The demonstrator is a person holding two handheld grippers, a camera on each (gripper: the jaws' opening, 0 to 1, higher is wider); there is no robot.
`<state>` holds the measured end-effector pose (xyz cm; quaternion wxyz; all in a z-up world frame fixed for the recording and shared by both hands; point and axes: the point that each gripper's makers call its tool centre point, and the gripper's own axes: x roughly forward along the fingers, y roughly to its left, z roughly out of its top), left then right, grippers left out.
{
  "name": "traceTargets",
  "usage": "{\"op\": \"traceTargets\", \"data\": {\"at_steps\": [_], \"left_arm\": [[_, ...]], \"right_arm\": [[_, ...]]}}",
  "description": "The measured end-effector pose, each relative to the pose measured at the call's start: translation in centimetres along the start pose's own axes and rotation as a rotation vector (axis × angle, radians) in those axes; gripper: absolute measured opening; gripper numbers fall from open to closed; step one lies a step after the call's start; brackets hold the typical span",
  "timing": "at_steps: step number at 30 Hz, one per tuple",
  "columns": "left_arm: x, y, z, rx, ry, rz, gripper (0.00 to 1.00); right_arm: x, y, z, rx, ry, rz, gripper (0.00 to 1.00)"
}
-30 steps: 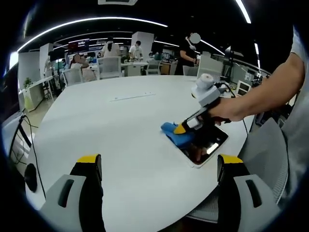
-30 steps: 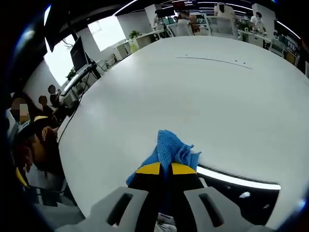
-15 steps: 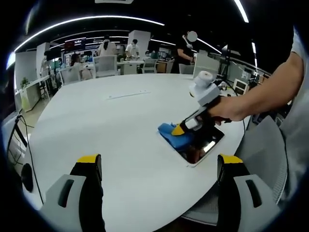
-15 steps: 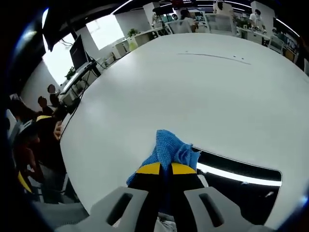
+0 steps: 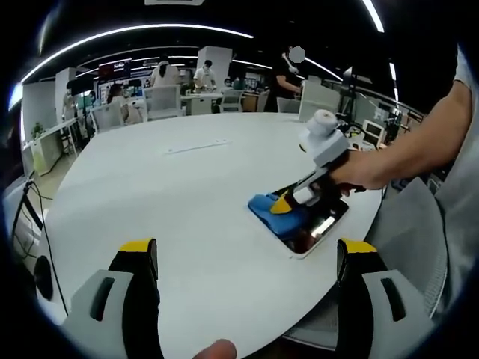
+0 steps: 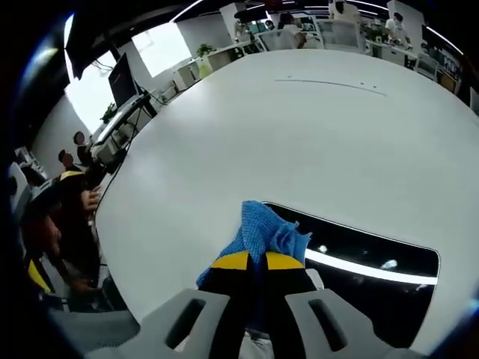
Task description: Wipe the mirror surface with the cleaning cloth until all visible marks leave the cleaned area.
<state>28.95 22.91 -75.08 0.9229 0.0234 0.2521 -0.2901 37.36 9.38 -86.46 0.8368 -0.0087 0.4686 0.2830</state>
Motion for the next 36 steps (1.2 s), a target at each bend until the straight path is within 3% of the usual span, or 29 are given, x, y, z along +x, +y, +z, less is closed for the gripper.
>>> {"op": "traceTargets", "data": {"at_steps": [20,23,36], "left_arm": [[0.0,0.1,0.6,-0.007,-0.017,0.000,0.99],[0.2,-0.1,0.6,-0.009,-0.014,-0.006,0.99],[0.3,-0.3,0.8,0.002,-0.018,-0.005,0.99]], "right_arm": [[-0.5,0.5,-0.7,-0.001,0.012,0.009,0.00],[-0.5,0.2,-0.7,0.025,0.010,0.028,0.00],[-1.0,-0.5,-1.2,-0.008,0.011,0.027,0.00]]}}
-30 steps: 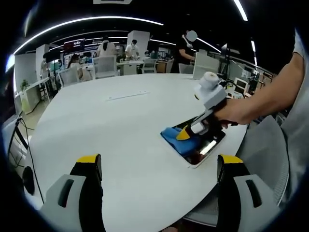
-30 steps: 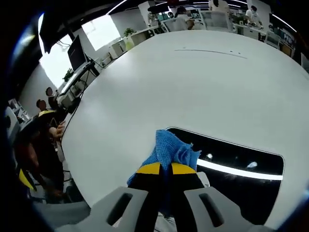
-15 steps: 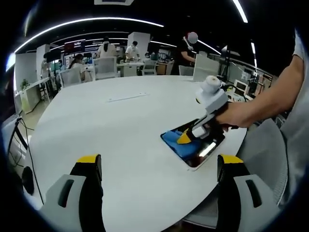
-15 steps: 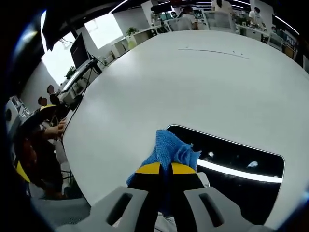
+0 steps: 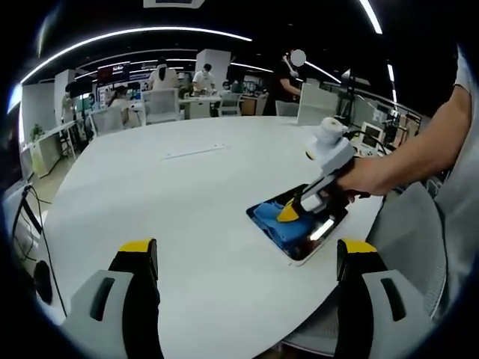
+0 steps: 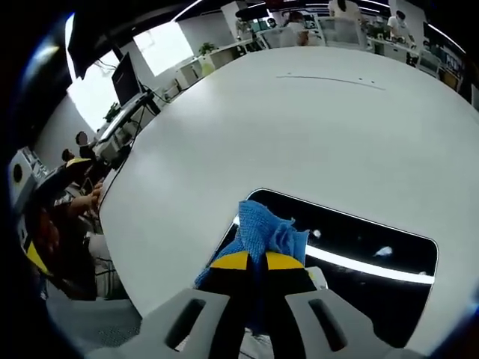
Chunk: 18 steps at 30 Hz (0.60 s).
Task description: Wipe the mirror surface with the cleaning cloth until all visible marks leave the cleaned area.
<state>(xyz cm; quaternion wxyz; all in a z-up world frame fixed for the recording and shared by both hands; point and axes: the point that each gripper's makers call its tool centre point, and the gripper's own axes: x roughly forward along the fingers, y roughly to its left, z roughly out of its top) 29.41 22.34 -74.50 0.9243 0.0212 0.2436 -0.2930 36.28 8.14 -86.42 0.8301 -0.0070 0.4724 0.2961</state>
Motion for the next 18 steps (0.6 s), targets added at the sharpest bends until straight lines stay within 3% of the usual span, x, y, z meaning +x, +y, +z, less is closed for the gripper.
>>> {"op": "traceTargets", "data": {"at_steps": [18], "left_arm": [[-0.5,-0.4,-0.6,-0.018,-0.003,0.005,0.99]], "right_arm": [[-1.5,-2.2,-1.0,-0.014,-0.010,-0.028,0.00]]}}
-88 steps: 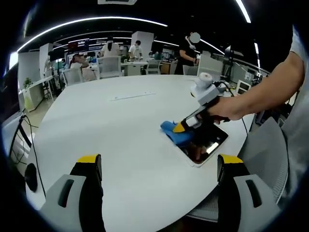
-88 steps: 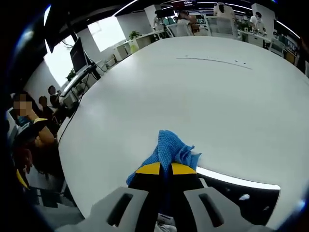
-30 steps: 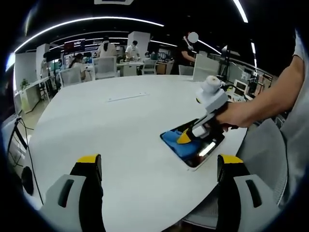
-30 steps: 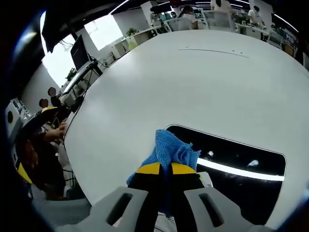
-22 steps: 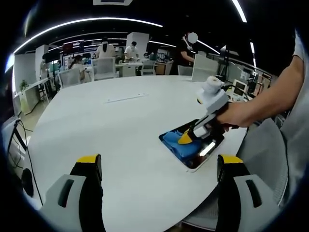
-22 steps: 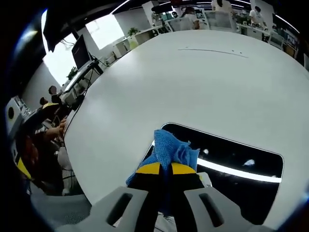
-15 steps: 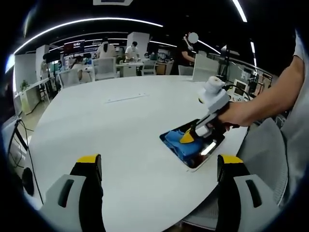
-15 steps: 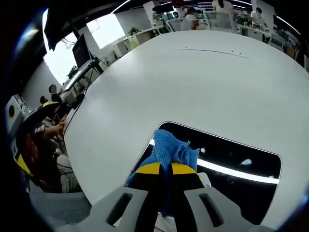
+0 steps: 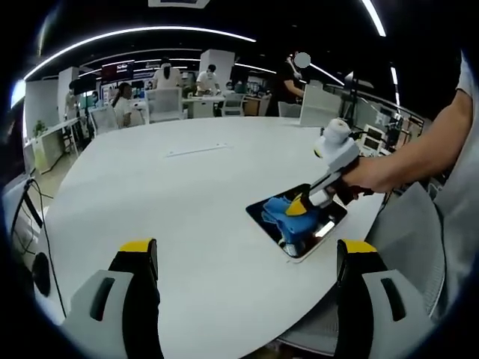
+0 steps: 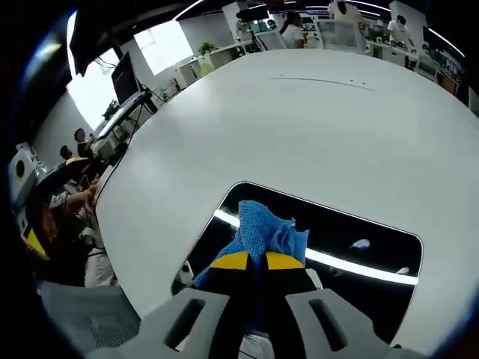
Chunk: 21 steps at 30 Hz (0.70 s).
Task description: Wipe the mirror surface with the cleaning cloth until all visible marks leave the cleaned area.
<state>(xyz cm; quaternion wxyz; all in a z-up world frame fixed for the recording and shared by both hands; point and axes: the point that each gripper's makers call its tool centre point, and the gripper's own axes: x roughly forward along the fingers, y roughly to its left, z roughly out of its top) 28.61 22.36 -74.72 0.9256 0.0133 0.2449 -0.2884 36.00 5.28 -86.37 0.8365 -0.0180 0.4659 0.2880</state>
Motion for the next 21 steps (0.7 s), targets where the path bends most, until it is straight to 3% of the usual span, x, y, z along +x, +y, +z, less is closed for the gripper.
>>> {"op": "traceTargets", "data": {"at_steps": [21], "left_arm": [[0.4,-0.3,0.6,0.013,-0.012,-0.006,0.99]], "right_arm": [[-1.7,-3.3,-1.1,0.032,-0.023,-0.038,0.01]]}}
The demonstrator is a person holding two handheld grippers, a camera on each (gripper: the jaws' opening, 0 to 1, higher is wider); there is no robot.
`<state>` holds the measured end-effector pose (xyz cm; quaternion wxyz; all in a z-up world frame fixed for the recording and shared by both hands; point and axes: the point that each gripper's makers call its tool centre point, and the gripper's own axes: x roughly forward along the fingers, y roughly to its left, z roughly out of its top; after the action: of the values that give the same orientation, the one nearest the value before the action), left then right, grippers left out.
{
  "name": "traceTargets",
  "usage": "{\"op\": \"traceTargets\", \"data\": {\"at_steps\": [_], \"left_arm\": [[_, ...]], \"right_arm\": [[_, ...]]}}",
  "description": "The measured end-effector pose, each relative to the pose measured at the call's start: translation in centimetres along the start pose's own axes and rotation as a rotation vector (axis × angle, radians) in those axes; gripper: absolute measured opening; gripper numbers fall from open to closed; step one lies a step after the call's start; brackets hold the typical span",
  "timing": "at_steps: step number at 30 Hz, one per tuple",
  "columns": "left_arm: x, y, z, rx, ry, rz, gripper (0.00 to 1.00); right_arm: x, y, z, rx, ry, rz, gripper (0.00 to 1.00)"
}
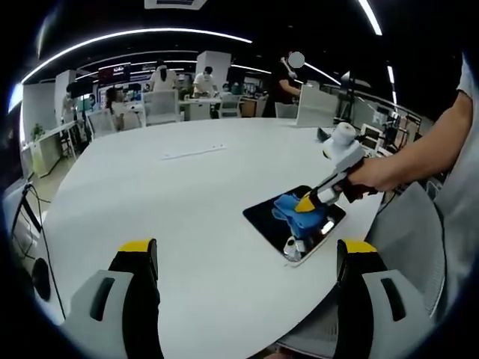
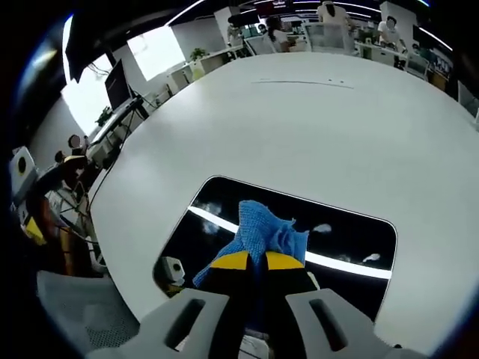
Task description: Wipe the mirror surface with the cleaning cloth until all visible marks leave the cleaned area.
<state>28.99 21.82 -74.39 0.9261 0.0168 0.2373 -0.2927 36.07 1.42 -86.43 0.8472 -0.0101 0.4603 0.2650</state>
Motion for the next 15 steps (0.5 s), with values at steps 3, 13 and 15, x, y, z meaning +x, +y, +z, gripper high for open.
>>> {"op": "traceTargets", "data": {"at_steps": [3,13,15], "left_arm": [[0.0,0.0,0.0,0.001,0.001,0.001,0.99],[0.1,-0.6,-1.2,-0.010,0.020,-0.008,0.99],[0.2,-0.7,-1.3,-0.013,0.019,-0.009,0.99]], "right_arm": [[-0.2,-0.5,-0.1,0.004,0.000,-0.004,0.01],[-1.1,-2.2,-0.7,0.000,-0.012,-0.031,0.01],[-1.5,-2.5,-0.9,0.000,-0.013,-0.034,0.01]]}}
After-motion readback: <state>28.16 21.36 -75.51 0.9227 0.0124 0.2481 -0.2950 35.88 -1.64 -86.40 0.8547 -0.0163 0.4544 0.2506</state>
